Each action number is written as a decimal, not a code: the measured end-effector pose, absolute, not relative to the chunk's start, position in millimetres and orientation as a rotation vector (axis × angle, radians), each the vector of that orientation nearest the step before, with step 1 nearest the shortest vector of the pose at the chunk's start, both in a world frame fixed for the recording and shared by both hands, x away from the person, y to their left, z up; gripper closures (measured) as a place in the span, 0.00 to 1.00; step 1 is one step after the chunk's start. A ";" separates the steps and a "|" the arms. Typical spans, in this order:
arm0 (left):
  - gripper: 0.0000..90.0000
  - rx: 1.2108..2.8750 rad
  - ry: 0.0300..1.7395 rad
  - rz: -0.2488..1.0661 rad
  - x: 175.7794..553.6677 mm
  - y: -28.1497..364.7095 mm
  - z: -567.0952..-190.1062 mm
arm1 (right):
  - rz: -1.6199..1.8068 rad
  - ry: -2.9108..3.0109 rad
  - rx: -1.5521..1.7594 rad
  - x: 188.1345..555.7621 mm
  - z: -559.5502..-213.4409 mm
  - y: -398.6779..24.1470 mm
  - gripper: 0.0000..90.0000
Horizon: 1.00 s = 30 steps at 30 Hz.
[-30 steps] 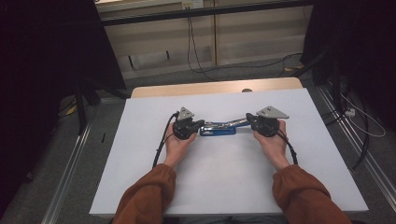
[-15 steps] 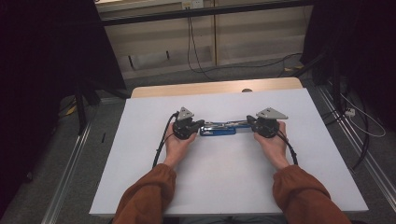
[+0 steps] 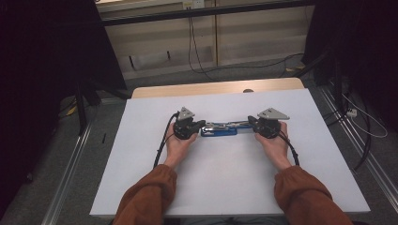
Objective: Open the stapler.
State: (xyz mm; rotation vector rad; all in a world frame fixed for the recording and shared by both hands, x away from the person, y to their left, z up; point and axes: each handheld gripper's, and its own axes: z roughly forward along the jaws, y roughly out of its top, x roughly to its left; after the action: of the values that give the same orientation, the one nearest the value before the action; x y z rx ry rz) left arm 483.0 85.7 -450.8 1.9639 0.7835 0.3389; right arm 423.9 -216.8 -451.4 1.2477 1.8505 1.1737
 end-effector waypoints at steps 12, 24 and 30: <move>0.97 1.940 0.740 0.380 481.0 86.3 -444.7 | 1.205 1.826 1.257 423.6 -448.9 -219.8 0.98; 0.59 1.897 0.784 0.377 478.8 92.4 -436.9 | 1.280 1.823 1.265 421.7 -445.7 -218.6 0.82; 0.37 1.920 0.779 0.406 473.9 89.5 -432.8 | 1.318 1.821 1.251 420.1 -442.6 -217.2 0.57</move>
State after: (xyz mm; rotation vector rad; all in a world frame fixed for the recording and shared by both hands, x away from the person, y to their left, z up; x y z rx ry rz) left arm 473.9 89.5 -432.8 1.9204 0.7787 0.4060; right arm 420.1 -217.2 -442.6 1.2515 1.8210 1.3176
